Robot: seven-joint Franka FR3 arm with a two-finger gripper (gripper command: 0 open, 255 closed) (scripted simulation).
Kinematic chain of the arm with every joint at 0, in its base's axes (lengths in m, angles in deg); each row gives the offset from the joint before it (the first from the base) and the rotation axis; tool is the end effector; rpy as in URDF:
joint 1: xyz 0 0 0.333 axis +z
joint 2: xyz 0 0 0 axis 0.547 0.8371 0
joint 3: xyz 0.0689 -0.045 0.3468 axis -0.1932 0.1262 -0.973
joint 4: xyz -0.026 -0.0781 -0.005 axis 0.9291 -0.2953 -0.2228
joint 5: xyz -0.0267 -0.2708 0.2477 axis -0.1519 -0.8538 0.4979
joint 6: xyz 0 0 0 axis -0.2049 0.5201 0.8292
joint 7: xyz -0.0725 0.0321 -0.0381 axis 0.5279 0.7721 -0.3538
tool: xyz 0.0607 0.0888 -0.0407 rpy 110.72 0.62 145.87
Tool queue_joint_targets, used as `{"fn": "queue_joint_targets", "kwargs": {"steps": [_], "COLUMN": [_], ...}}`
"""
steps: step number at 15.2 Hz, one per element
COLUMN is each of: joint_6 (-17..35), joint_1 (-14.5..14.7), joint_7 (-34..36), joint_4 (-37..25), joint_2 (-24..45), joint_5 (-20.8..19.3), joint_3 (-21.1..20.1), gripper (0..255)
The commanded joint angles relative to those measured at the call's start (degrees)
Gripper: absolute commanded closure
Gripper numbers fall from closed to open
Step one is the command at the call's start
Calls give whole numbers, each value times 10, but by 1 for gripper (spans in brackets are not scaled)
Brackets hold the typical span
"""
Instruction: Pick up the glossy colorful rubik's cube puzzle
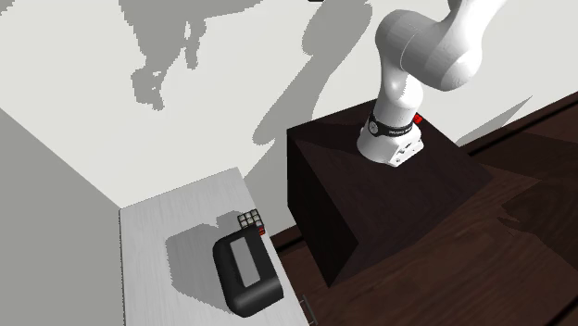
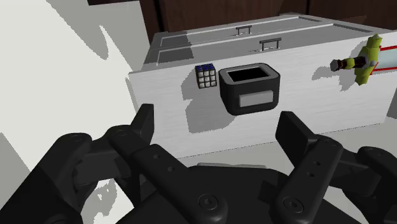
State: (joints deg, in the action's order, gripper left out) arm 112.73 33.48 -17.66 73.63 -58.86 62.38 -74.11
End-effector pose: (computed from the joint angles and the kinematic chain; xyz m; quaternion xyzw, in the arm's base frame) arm 0.2492 0.0048 0.6558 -0.9949 0.0802 -0.0415 0.0455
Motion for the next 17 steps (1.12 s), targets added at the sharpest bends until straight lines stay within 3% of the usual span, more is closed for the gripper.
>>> {"fn": "queue_joint_targets", "kwargs": {"steps": [1, 9, 17], "joint_6": [0, 151, 318], "joint_1": [0, 4, 9], "joint_7": [0, 8, 19], "joint_4": [0, 125, 206], "joint_2": [0, 34, 127], "joint_5": [0, 5, 9], "joint_3": [0, -25, -50], "gripper": [0, 0, 0]}}
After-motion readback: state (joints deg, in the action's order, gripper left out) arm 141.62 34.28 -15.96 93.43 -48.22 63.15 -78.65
